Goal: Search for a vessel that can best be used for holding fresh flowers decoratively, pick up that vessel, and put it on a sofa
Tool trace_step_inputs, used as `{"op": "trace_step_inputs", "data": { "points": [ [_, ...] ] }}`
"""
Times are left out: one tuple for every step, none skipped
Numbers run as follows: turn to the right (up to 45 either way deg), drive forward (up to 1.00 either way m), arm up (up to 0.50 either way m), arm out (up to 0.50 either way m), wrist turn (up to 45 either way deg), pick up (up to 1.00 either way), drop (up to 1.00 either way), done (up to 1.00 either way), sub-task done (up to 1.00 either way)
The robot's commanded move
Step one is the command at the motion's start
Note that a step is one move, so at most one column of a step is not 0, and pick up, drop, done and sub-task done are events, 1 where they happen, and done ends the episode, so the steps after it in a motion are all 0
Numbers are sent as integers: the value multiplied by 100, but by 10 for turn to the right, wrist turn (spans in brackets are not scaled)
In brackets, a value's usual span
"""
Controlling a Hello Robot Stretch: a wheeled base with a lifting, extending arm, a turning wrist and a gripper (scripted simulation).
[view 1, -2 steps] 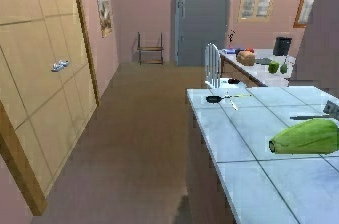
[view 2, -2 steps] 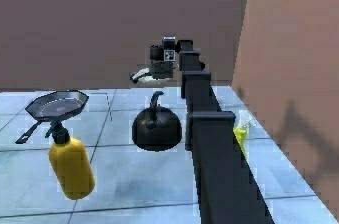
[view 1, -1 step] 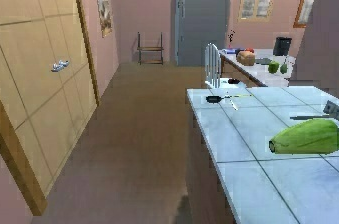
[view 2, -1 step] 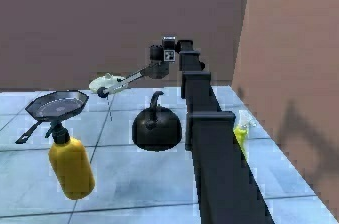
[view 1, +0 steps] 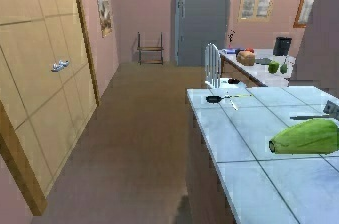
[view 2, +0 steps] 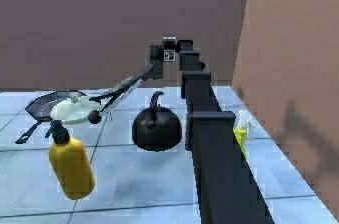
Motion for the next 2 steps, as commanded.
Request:
{"op": "trace_step_inputs", "data": {
  "points": [
    [0,0,0,0,-210,0,0,0,0],
    [0,0,0,-48,0,0,0,0,0]
  ]
}}
